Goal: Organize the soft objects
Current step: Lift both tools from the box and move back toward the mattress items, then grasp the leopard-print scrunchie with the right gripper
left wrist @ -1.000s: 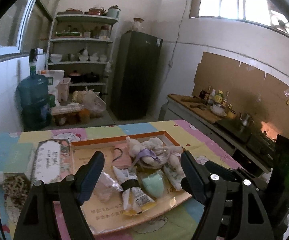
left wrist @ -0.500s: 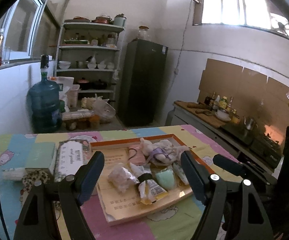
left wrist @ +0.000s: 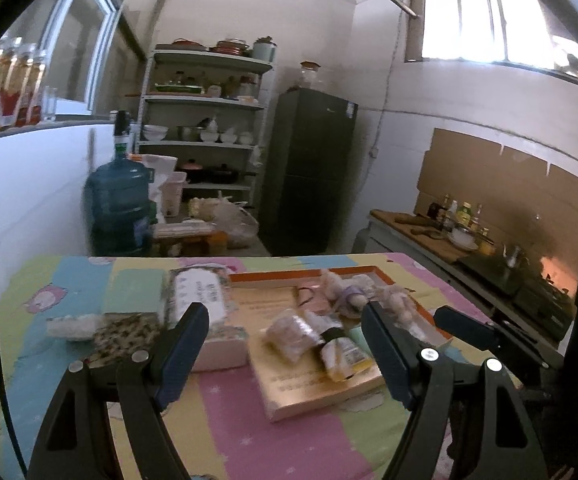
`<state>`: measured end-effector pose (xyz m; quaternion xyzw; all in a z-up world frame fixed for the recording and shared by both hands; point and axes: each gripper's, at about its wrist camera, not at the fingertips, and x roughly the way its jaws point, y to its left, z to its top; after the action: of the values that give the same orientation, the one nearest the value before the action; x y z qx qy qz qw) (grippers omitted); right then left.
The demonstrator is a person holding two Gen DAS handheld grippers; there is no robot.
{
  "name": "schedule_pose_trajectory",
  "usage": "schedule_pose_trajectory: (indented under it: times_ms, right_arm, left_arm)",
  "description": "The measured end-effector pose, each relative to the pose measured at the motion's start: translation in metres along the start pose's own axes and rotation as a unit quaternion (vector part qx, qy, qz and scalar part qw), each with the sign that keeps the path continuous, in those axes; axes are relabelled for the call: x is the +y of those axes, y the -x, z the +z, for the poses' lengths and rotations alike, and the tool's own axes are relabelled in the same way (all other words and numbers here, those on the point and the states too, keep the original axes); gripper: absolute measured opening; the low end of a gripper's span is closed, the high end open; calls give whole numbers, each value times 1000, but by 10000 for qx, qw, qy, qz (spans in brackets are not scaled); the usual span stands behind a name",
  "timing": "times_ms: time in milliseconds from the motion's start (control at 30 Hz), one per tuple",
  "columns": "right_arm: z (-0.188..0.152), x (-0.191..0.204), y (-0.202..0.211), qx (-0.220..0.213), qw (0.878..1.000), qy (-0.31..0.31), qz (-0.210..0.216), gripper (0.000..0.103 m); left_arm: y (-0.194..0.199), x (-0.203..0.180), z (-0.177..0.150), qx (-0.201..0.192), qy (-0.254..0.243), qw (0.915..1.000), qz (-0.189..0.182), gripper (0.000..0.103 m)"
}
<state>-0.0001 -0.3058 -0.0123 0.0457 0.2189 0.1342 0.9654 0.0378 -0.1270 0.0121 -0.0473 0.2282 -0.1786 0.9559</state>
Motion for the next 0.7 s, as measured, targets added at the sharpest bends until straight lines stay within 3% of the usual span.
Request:
schedule_pose_trajectory:
  times_ms: [367, 700]
  right_arm:
    - [-10, 47, -24, 168, 9989, -180, 389, 72]
    - [-19, 86, -51, 518, 9975, -121, 472, 72]
  left_arm:
    - [41, 68, -17, -183, 212, 9972, 694, 78]
    - [65, 124, -37, -179, 586, 9926, 1046, 78]
